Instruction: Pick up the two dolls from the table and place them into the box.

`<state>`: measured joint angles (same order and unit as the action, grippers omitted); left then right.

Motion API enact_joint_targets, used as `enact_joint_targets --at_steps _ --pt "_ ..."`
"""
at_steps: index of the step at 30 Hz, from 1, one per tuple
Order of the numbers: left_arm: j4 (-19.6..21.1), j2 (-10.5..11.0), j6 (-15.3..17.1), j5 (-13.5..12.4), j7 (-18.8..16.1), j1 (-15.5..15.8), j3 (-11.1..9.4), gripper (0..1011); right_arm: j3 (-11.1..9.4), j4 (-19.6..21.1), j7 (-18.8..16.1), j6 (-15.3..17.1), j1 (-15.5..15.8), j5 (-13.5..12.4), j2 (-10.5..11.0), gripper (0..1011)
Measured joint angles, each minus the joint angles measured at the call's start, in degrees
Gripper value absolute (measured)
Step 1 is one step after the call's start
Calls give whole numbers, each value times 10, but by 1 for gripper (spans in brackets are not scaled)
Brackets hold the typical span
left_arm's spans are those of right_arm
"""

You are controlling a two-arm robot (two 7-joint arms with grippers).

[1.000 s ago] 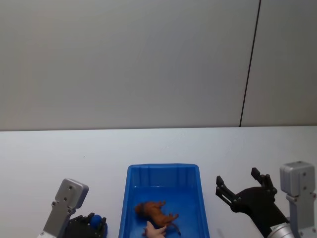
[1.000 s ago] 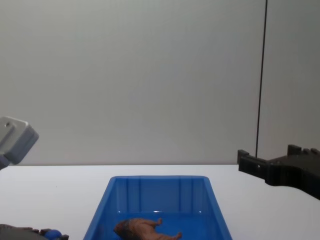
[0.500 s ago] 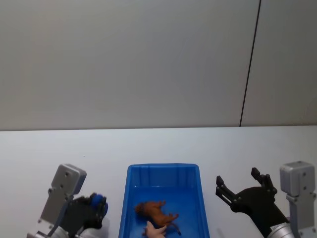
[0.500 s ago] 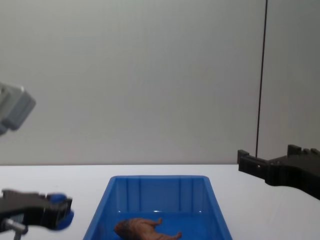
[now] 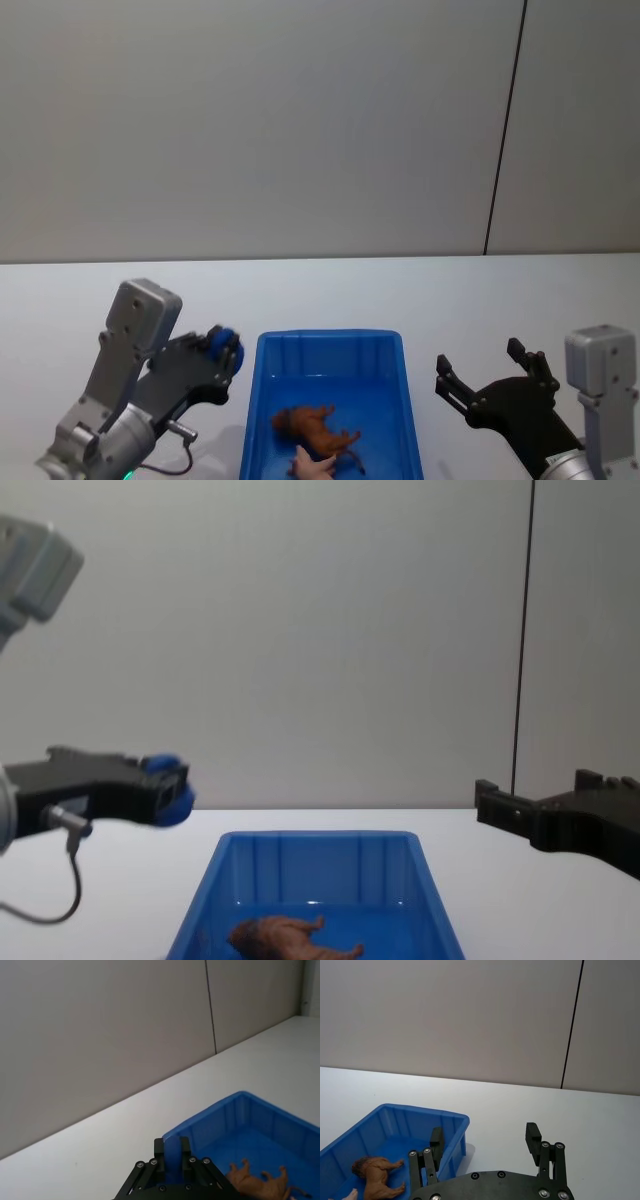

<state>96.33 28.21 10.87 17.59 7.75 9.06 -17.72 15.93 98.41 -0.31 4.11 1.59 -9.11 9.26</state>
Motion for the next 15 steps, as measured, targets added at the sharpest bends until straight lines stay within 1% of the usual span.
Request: enact_joint_targets --at_steps 2,4,6,7,10,11,12,14,15 --pt "1 -1 -5 0 8 3 0 165 0 0 0 0 0 0 0 1001" --pt "1 -4 -16 0 29 11 1 165 0 0 0 0 0 0 0 1001" --pt "1 -6 -21 1 39 14 1 165 0 0 0 0 0 0 0 1001" --pt "0 -7 -26 3 51 18 1 165 0 0 0 0 0 0 0 1001" --pt "-2 -10 -33 6 68 22 1 171 0 0 0 0 0 0 0 1001" --pt "-4 -12 -37 9 79 26 1 198 0 0 0 0 0 0 0 1001" --pt "-4 -12 -37 9 79 26 1 198 0 0 0 0 0 0 0 1001" --pt "-10 -16 -47 16 106 33 0 289 0 0 0 0 0 0 0 1001" --pt "-11 -17 -48 17 110 35 -1 307 0 0 0 0 0 0 0 1001"
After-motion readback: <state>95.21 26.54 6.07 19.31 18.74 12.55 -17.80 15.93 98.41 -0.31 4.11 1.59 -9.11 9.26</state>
